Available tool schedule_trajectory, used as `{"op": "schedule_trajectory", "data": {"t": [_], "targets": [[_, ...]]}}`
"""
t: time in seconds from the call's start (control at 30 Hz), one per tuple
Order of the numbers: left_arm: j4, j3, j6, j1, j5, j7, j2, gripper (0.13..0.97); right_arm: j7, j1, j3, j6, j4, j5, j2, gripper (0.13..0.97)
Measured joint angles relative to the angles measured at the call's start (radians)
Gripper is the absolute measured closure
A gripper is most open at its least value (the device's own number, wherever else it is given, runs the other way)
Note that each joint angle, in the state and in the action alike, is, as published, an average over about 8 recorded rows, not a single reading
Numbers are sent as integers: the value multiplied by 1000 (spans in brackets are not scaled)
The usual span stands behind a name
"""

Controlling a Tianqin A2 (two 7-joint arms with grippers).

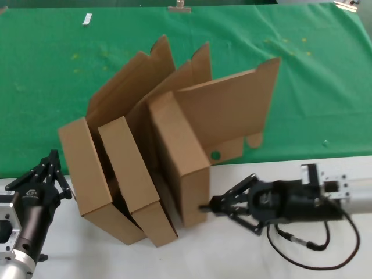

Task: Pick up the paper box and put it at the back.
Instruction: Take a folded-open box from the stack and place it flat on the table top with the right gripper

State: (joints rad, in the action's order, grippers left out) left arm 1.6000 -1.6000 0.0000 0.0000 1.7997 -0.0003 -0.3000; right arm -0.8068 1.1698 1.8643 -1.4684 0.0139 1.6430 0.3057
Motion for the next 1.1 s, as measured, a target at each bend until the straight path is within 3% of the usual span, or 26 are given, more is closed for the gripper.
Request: {"op": "schedule_trajectory", "data": {"t": [0.33, 0.63, 0.87, 1.1], "targets": [[0, 0, 0, 0, 0, 0, 0, 953, 6, 95, -10, 50, 0, -18, 101, 941], [0, 0, 0, 0, 0, 0, 0, 953, -36, 303, 28, 274, -2, -78, 173, 941], [0, 0, 0, 0, 0, 0, 0, 946, -62, 460, 113, 432, -2, -176, 165, 942], [0, 0, 0, 0, 0, 0, 0, 935, 4, 541, 222, 511, -2, -294, 107, 942]]}}
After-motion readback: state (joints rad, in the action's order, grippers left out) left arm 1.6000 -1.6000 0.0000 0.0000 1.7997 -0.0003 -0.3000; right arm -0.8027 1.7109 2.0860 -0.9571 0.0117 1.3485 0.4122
